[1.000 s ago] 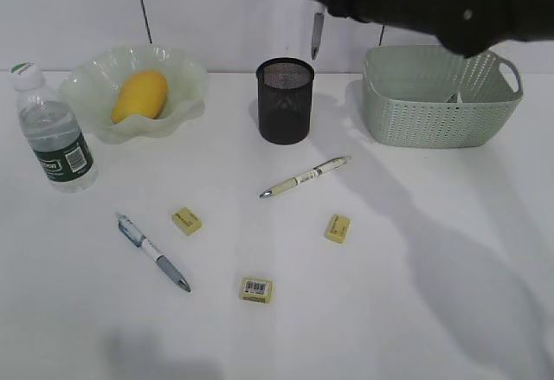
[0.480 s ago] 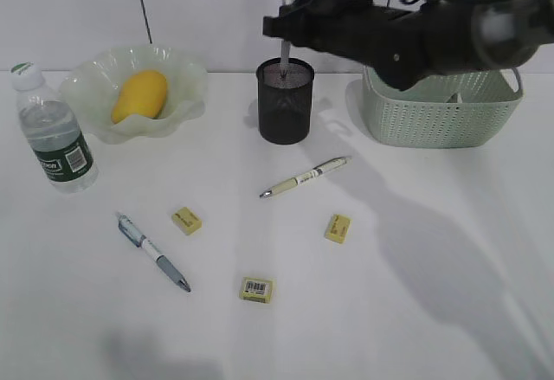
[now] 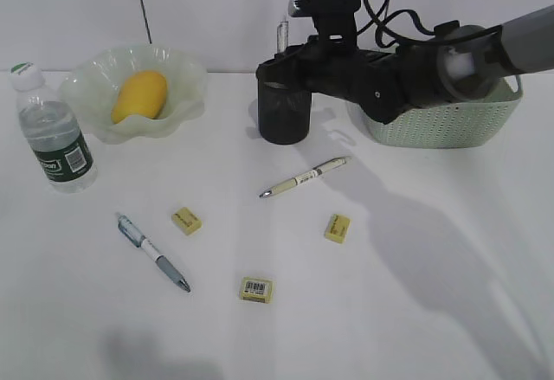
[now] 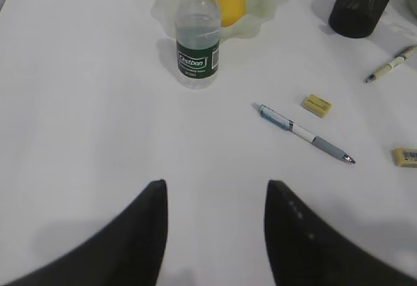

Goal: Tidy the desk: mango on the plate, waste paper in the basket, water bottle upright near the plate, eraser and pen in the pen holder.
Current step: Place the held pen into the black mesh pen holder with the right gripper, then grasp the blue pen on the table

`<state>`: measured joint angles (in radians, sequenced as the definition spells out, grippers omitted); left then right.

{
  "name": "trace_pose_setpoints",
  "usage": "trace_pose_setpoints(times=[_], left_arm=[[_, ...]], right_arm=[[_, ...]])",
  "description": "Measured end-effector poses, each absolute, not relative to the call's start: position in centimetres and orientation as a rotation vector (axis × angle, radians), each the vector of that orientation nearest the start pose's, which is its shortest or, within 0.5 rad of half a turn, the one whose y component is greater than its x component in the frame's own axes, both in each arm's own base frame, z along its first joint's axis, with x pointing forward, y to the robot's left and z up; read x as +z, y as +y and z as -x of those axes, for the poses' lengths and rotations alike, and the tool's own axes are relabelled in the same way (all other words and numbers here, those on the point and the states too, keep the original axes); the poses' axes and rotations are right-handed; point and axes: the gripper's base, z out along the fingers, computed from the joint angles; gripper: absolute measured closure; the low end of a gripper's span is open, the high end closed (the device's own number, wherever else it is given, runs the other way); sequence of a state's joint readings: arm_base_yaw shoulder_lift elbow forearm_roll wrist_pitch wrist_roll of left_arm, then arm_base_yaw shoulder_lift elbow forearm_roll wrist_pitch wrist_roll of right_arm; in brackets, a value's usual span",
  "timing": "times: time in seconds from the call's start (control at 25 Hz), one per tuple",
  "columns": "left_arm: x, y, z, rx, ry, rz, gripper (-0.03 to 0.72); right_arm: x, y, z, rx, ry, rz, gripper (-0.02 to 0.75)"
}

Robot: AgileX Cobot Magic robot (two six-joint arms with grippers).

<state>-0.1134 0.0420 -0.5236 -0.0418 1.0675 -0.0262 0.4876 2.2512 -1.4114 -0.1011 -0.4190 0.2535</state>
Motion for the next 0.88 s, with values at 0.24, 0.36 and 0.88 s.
trace_pose_setpoints(times=[0.24,0.36,0.88], left_arm=[[28.3,-0.3,0.2,-0.136,2.069,-0.092,0.316],[28.3,-0.3,0.2,-0.136,2.069,-0.092,0.316],[28.3,-0.3,0.2,-0.136,2.069,-0.092,0.316]], right_arm=[[14.0,23.3,-43.2,0.473,1.906,0.342,0.236],[15.3,23.1,-43.0,0.46,1.931,0.345,0.177],[26.2,19.0,-36.9,0.221,2.357,0.413,0.161]])
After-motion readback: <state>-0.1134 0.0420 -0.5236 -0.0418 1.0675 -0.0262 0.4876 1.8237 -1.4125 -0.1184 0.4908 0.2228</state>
